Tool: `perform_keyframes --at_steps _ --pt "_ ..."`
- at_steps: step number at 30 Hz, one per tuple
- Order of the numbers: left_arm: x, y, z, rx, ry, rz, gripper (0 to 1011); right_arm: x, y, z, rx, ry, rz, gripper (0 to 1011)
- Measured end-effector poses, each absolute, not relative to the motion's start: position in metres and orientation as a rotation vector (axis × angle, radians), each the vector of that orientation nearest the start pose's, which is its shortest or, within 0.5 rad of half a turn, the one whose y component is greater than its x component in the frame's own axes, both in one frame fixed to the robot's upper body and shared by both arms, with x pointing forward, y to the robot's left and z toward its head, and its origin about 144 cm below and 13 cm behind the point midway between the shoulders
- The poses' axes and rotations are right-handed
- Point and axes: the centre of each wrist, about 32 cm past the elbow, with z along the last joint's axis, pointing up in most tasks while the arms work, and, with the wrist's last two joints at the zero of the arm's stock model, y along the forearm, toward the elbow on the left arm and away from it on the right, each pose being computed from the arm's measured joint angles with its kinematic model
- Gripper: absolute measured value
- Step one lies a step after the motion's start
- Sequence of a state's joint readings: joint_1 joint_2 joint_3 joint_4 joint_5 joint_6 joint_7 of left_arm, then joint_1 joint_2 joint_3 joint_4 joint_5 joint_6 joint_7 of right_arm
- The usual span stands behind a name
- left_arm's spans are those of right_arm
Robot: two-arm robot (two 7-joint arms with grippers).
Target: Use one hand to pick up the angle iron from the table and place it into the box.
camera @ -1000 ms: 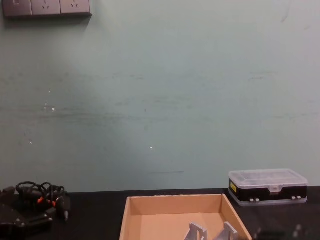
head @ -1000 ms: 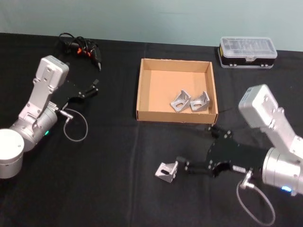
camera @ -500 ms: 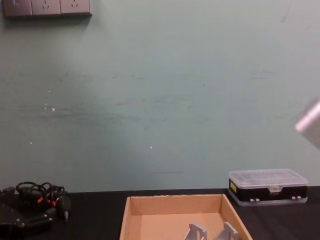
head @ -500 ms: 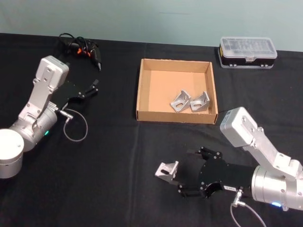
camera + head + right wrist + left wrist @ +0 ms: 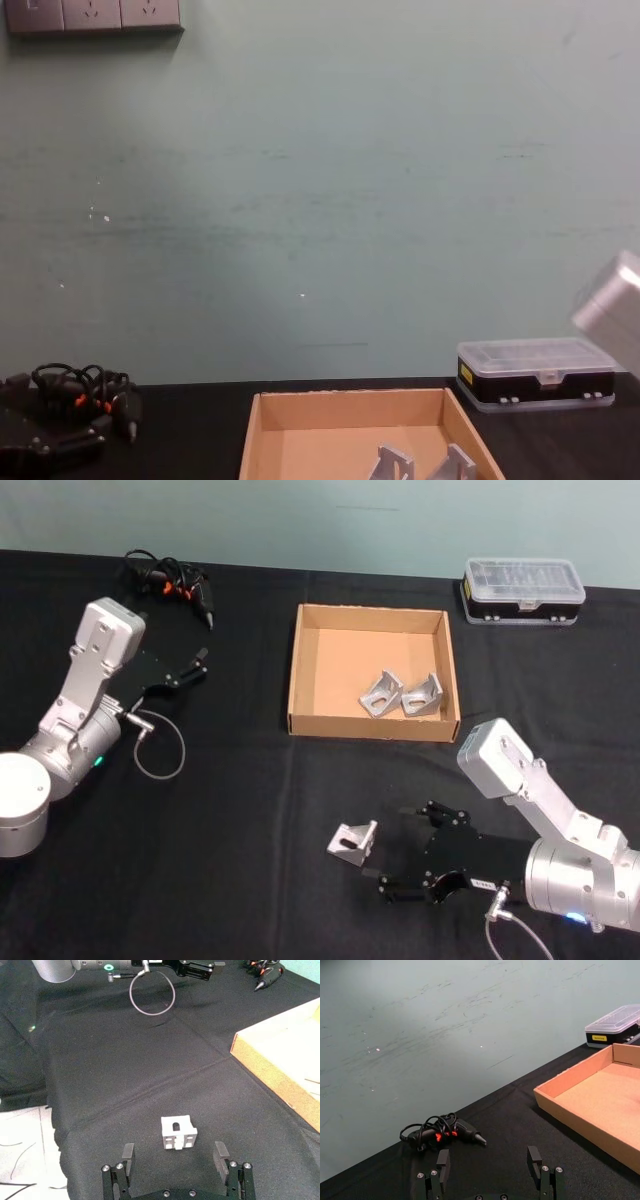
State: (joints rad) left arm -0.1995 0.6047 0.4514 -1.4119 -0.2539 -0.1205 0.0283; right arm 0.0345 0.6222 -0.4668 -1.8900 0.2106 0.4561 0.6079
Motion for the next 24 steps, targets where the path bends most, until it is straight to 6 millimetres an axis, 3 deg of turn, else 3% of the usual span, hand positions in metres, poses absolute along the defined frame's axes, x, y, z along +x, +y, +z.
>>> perform_keyframes --at_steps 24 --pt "0.489 0.310 1.140 0.304 -0.285 1.248 1011 0.435 -0.210 1.185 -0.518 0.096 -0.485 1003"
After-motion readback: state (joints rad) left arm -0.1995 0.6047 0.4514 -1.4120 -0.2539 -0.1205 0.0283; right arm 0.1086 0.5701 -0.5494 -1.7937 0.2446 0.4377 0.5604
